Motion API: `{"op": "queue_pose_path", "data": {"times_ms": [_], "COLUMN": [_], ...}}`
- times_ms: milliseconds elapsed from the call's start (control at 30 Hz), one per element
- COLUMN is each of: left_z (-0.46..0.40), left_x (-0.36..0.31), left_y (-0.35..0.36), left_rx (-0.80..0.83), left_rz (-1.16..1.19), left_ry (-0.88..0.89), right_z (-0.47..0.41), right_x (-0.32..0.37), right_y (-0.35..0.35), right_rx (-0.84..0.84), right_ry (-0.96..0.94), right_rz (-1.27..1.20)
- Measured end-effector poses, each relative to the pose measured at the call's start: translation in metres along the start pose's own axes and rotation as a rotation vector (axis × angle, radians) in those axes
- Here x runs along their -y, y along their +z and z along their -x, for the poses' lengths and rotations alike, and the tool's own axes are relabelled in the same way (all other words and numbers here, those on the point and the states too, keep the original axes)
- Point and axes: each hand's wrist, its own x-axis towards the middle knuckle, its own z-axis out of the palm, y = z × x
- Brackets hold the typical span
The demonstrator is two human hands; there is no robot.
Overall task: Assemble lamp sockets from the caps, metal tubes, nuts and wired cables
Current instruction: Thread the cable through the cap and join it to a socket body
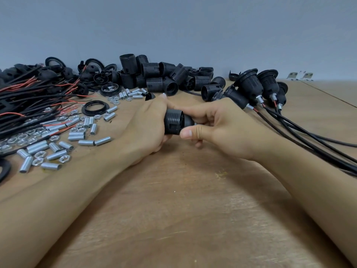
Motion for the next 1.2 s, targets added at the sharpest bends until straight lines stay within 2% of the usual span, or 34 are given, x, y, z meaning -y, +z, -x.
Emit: {"op": "queue_pose_path", "data": {"times_ms": [133,400,600,933,1067,1200], "left_z": [0.0,-0.006,-0.008,-0.005,-0.005,-0.007], "left_x": [-0.002,-0.005,-0.005,-0.002,-0.002,-0.003], "left_y": [-0.004,-0.013,-0.016,-0.007,-0.008,-0.011], "left_rx": [0.097,0.306,0.316,0.119,0.146,0.186], "left_rz": [0.094,0.092,0.043,-0.014,0.06,0.155], "left_ry": [-0.054,-0.13,-0.154,-0.101,-0.119,-0.122], "right_z": [0.001,0.001,0.002,0.002,0.001,0.001], "right_x": [0.0,0.001,0.004,0.006,0.005,0.003], "right_y": [-0.005,-0.009,-0.01,-0.009,-0.009,-0.01], "right_rx": [0.031,0.075,0.011,0.014,0.006,-0.088], "right_ry": [0.043,0.092,0.05,0.017,0.013,0.049], "right_rz": [-0.116,-0.11,-0.029,-0.057,-0.107,-0.059]}}
